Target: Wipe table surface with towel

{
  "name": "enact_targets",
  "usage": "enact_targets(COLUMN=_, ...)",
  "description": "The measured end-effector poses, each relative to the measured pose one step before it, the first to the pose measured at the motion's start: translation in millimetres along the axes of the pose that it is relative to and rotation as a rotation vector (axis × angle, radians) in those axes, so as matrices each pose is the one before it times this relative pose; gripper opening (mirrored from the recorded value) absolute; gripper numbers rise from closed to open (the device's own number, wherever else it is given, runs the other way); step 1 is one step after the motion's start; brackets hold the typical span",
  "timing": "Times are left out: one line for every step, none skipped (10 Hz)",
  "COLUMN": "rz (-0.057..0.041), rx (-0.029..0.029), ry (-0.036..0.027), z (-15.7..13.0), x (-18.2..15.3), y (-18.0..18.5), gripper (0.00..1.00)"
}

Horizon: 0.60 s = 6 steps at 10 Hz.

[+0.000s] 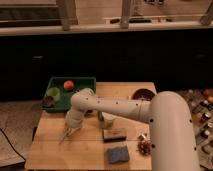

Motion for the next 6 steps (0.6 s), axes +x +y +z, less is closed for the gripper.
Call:
enact_targets(rz=-0.00021, rx=0.01001, ry=-0.0018, z=-0.74, x=-0.35, y=-1.92, gripper=0.0)
enact_targets(rz=-0.00096, rx=0.00584, ry=-0.00306, z=0.11, x=-1.01, y=-1.36, gripper=0.0)
enact_targets(rz=0.00008, rx=-0.00003, ry=0.00006, z=-0.08, x=0.11, y=0.05, gripper=0.0)
enact_targets(rz=-0.00025, rx=-0.00019, ry=0.00008, z=-0.02, x=-0.1, y=0.03, gripper=0.0)
enact_targets(rz=0.00008, rx=-0.00006, ry=-0.00007, z=0.04, x=0.03, y=0.06, gripper=0.0)
enact_targets(rz=-0.00016, rx=0.00014, ry=-0.00004, z=-0.09, x=-0.1, y=-0.1, gripper=0.0)
